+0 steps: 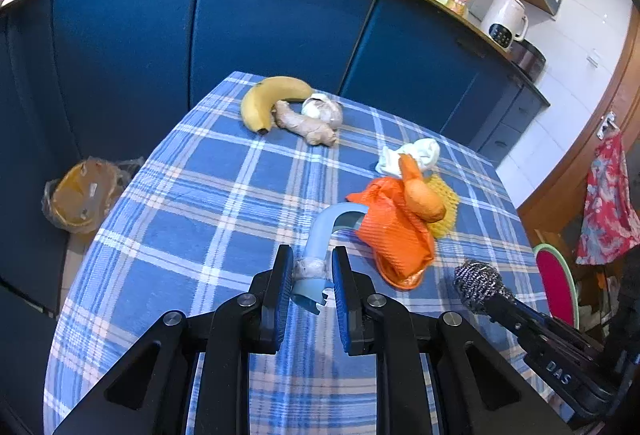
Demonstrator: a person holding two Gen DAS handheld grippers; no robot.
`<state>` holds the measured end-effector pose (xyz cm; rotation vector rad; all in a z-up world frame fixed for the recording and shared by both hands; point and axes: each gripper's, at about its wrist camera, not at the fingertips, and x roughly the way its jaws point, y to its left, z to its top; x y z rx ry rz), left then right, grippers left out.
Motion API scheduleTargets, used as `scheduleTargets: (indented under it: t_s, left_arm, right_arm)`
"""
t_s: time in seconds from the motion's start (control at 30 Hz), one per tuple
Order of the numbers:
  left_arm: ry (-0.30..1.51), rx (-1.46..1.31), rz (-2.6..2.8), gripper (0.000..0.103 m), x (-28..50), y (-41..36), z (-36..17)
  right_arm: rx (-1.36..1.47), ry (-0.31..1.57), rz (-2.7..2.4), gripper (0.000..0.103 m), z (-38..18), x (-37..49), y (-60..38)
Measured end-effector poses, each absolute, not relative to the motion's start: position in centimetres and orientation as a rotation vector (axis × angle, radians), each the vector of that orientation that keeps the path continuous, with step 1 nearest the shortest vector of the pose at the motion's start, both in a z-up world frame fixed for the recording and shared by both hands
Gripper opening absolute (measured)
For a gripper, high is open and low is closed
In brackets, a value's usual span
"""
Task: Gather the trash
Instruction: 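Carry the blue plastic piece and steel wool with both tools to the bucket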
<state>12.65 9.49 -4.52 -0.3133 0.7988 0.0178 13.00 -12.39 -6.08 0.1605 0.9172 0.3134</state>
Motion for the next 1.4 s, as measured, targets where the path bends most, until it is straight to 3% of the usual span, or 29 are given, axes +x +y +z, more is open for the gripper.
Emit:
scheduleTargets:
  t_s: [1.4]
  left_arm:
    - [0.746,-0.138,-0.253,0.02,11.6,-4.1,0.8]
  right_arm:
    - [0.337,0.688,0.151,0.022,0.1,4.9,-26.3]
